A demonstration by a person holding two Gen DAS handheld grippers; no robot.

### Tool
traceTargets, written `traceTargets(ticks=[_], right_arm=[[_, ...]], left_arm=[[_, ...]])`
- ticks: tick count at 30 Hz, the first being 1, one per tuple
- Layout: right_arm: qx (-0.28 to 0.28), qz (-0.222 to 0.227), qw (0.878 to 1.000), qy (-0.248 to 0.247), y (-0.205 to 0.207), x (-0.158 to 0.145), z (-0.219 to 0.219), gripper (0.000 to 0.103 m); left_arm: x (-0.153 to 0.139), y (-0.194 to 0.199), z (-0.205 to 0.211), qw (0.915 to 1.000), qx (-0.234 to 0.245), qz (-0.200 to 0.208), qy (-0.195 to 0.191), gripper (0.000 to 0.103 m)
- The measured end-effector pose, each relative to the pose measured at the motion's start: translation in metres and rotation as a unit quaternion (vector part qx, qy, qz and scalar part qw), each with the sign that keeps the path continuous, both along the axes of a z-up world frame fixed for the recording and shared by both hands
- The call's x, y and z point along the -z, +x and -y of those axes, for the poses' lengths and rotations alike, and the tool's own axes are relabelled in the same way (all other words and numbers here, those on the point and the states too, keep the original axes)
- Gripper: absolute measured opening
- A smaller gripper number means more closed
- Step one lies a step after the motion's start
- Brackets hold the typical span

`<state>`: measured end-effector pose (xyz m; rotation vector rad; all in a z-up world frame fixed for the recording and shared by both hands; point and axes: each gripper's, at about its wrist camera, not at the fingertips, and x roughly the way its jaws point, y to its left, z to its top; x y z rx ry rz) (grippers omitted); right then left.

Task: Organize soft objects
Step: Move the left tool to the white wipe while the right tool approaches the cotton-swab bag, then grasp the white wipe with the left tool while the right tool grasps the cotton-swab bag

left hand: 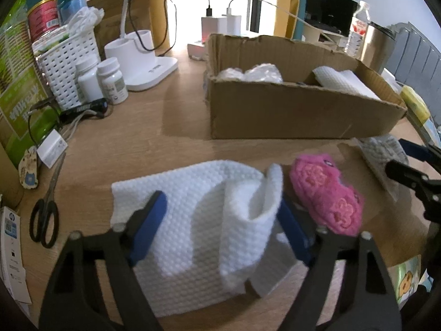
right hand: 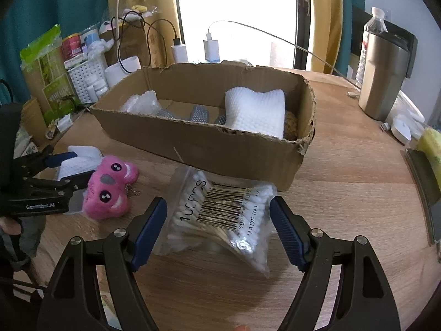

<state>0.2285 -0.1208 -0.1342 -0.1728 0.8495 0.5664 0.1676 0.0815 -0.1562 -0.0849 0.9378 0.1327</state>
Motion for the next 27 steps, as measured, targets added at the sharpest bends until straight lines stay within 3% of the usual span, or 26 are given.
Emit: traceTargets(ticks=[6,10,15,27], right_arm=[[0.000,-0.018,1.000,-0.017,0.006,0.009,-0.005,0.083],[-0.007,-0.025,1.000,-0.014,0.006,0.010,-0.006,0.083],[-0.008,-0.035,0.999,-0.009,0.006,0.010,-0.005,0.079],[-0.020,-0.026,0.999,0.011,-0.006,-0.002,0.002,0.075]], left_arm=[[-0.005,-0.008,0.002,0.9999,0.008,0.011,-0.011,0.041],[-0.006,-0.014,0.001,0.9991,0.009,0.019,-0.037,0.028],[-0.009,-0.020,0.005,0.9977,0.022,0.025,-0.059,0.020],[-0.036,-0.031,0.017,0.9959,0.040,0.064,-0.050,0.013]])
